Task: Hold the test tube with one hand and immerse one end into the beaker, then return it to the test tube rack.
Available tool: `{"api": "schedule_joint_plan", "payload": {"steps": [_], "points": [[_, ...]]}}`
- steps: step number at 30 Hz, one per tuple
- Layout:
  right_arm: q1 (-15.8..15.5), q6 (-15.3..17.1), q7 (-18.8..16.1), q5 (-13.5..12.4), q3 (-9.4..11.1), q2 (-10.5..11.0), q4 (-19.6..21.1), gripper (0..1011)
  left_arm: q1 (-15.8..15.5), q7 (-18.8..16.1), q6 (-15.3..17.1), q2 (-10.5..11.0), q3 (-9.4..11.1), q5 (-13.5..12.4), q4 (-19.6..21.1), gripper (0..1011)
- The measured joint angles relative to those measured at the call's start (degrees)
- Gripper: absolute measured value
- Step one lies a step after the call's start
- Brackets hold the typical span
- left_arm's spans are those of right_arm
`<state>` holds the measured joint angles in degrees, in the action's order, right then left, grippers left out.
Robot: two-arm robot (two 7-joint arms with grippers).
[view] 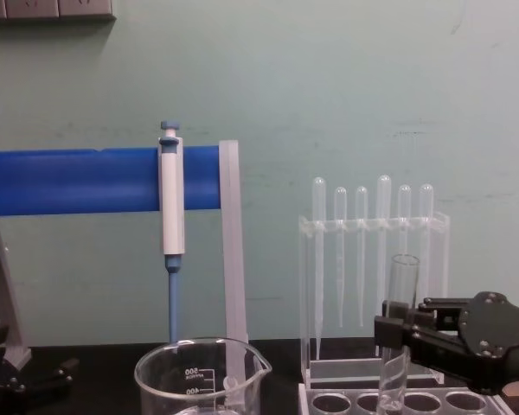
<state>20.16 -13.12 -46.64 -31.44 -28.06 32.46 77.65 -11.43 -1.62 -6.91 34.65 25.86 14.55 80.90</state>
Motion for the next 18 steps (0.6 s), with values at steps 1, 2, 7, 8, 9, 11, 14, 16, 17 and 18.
{"api": "schedule_joint_plan", "payload": {"steps": [1, 2, 7, 8, 9, 11, 14, 16, 17, 18], "points": [[0.0, -0.1, 0.0, 0.1, 0.0, -0.1, -0.1, 226, 0.0, 0.0, 0.0, 0.0, 0.0, 0.0, 0.0, 1000], [0.0, -0.1, 0.0, 0.1, -0.1, -0.1, -0.2, 226, 0.0, 0.0, 0.0, 0.0, 0.0, 0.0, 0.0, 1000], [0.0, -0.2, 0.0, 0.4, -0.1, -0.3, -0.5, 226, 0.0, 0.0, 0.0, 0.0, 0.0, 0.0, 0.0, 1000], [0.0, -0.2, 0.0, 0.5, -0.2, -0.4, -0.6, 226, 0.0, 0.0, 0.0, 0.0, 0.0, 0.0, 0.0, 1000], [0.0, -0.2, 0.0, 0.5, -0.2, -0.5, -0.7, 226, 0.0, 0.0, 0.0, 0.0, 0.0, 0.0, 0.0, 1000], [0.0, -0.3, 0.0, 0.7, -0.2, -0.5, -0.8, 227, 0.0, 0.0, 0.0, 0.0, 0.0, 0.0, 0.0, 1000], [-0.1, -0.5, 0.0, 0.8, -0.2, -0.6, -0.9, 226, 0.0, 0.0, 0.0, 0.0, 0.0, 0.0, 0.0, 1000], [-0.1, -0.7, -0.1, 1.0, -0.3, -0.7, -0.9, 226, 0.0, 0.0, 0.0, 0.0, 0.0, 0.0, 0.0, 1000], [-0.1, -0.7, -0.1, 1.0, -0.3, -0.7, -0.9, 226, 0.0, 0.0, 0.0, 0.0, 0.0, 0.0, 0.0, 1000], [-0.1, -0.8, -0.2, 1.0, -0.3, -0.7, -1.0, 226, 0.0, 0.0, 0.0, 0.0, 0.0, 0.0, 0.0, 1000]]}}
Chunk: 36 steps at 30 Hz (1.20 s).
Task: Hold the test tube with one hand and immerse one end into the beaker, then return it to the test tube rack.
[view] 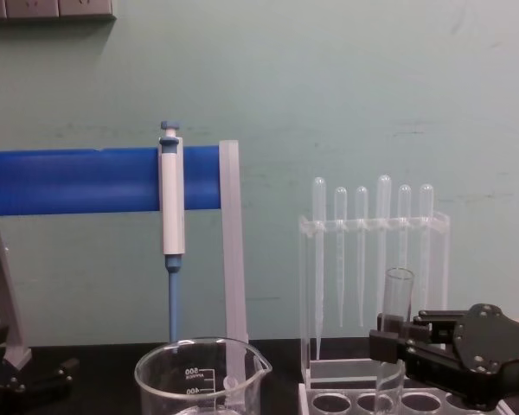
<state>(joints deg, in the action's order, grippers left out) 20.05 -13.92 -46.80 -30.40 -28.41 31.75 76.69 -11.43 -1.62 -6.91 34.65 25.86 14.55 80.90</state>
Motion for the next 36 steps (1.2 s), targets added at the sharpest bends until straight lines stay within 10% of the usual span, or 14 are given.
{"api": "schedule_joint_plan", "payload": {"steps": [16, 36], "points": [[0.0, 0.1, 0.0, -0.1, 0.0, 0.0, 0.1, 239, 0.0, 0.0, 0.0, 0.0, 0.0, 0.0, 0.0, 1000], [0.0, 0.2, 0.1, -0.1, 0.1, 0.1, 0.1, 856, 0.0, 0.0, 0.0, 0.0, 0.0, 0.0, 0.0, 1000]]}}
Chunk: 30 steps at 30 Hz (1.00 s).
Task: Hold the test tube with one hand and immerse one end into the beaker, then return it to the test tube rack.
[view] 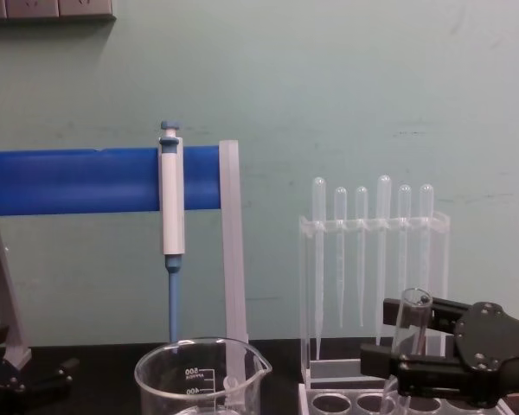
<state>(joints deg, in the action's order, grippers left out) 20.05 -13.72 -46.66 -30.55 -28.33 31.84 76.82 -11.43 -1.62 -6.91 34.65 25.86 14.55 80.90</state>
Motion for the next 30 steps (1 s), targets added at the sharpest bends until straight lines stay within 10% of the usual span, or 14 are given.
{"api": "schedule_joint_plan", "payload": {"steps": [6, 30], "points": [[0.0, 0.0, 0.0, 0.0, 0.0, 0.0, 0.0, 1002, 0.0, 0.0, 0.0, 0.0, 0.0, 0.0, 0.0, 1000], [-2.4, -4.6, 1.5, -0.3, 3.2, 0.9, 7.4, 1003, 0.0, 0.0, 0.0, 0.0, 0.0, 0.0, 0.0, 1000]]}}
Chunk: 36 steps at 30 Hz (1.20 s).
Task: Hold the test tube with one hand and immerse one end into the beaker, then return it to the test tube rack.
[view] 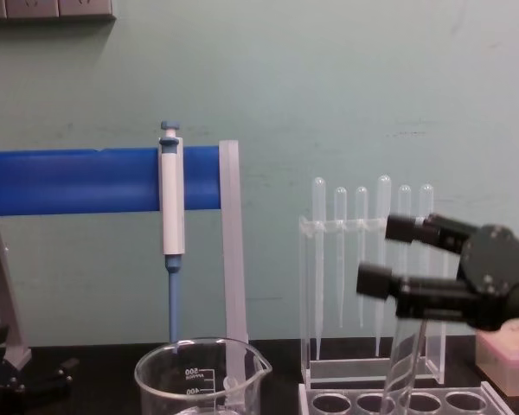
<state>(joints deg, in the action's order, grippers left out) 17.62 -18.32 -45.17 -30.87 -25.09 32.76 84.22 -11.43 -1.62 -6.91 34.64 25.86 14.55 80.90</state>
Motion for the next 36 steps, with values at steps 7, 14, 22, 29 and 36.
{"api": "schedule_joint_plan", "payload": {"steps": [7, 14, 22, 29, 36], "points": [[-2.6, -1.3, 4.5, -0.3, 3.3, -0.6, 1.7, 1003, 0.0, 0.0, 0.0, 0.0, 0.0, 0.0, 0.0, 1000], [-5.7, 0.0, 14.3, 2.0, 7.4, -2.7, 1.3, 1003, 0.0, 0.0, 0.0, 0.0, 0.0, 0.0, 0.0, 1000], [-5.8, 2.9, 23.9, 6.8, 8.8, -6.8, -4.7, 1003, 0.0, 0.0, 0.0, 0.0, 0.0, 0.0, 0.0, 1000], [-4.2, 2.0, 28.0, 10.6, 8.8, -10.2, -10.0, 1003, 0.0, 0.0, 0.0, 0.0, 0.0, 0.0, 0.0, 1000], [-3.5, 1.2, 28.0, 11.8, 9.1, -11.2, -11.6, 1003, 0.0, 0.0, 0.0, 0.0, 0.0, 0.0, 0.0, 1000]]}}
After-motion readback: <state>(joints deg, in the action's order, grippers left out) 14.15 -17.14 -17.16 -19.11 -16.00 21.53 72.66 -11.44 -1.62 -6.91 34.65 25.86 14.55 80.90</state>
